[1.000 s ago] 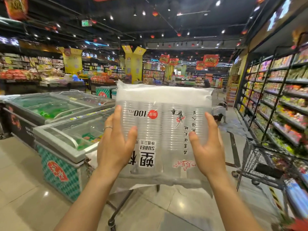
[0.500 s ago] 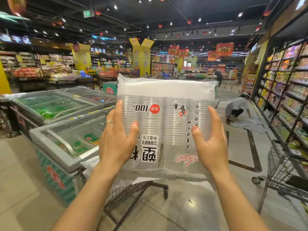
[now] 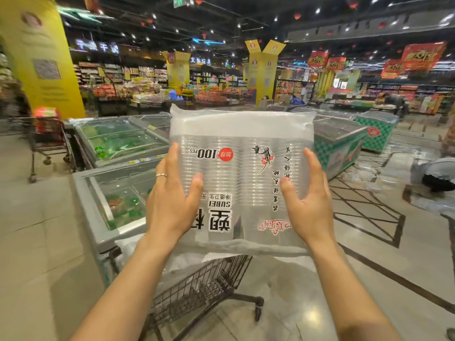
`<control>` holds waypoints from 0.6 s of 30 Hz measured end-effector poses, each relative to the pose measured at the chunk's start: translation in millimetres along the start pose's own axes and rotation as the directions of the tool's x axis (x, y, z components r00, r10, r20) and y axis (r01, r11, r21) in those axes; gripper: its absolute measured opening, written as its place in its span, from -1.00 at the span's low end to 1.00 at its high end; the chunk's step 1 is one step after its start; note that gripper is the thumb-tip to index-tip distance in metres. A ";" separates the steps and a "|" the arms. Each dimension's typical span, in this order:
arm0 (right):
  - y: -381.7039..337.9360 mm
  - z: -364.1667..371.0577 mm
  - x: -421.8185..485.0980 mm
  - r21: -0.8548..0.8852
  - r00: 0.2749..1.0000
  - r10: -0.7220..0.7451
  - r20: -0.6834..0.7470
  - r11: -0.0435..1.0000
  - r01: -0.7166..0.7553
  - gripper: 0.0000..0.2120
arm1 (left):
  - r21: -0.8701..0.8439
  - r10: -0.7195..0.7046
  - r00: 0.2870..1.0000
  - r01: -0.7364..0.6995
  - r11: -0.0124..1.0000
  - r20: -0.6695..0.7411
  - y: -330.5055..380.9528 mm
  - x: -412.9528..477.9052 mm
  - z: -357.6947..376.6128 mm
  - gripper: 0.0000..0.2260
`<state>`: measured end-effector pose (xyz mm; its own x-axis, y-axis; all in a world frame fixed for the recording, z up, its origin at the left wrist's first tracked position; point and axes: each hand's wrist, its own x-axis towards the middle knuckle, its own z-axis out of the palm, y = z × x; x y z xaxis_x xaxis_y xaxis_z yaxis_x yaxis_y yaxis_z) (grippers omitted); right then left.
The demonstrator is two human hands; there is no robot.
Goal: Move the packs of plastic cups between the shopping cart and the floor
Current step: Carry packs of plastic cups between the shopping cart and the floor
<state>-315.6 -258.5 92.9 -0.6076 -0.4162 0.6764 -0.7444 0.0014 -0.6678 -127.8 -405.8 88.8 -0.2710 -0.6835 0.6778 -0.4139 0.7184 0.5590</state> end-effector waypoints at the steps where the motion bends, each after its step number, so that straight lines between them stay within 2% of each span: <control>1: 11.7 5.3 10.6 0.003 1.000 -0.004 0.013 1.000 0.004 -0.40 | 0.012 -0.005 1.000 0.005 1.000 0.000 -2.1 5.1 11.6 -0.34; 10: 90.9 81.5 91.9 0.023 0.996 -0.001 0.088 1.000 -0.001 -0.39 | 0.068 -0.079 0.997 0.080 0.994 -0.022 -45.5 69.5 99.0 -0.35; 18: 153.9 188.8 167.6 -0.020 0.985 -0.002 0.171 1.000 0.005 -0.43 | 0.050 -0.172 0.985 0.172 0.984 0.008 -134.0 145.7 192.5 -0.34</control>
<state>-479.7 -499.7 44.9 -0.5498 -0.5657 0.6146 -0.7530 0.0171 -0.6578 -279.1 -626.5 20.7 -0.2025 -0.7982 0.5673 -0.4976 0.5828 0.6424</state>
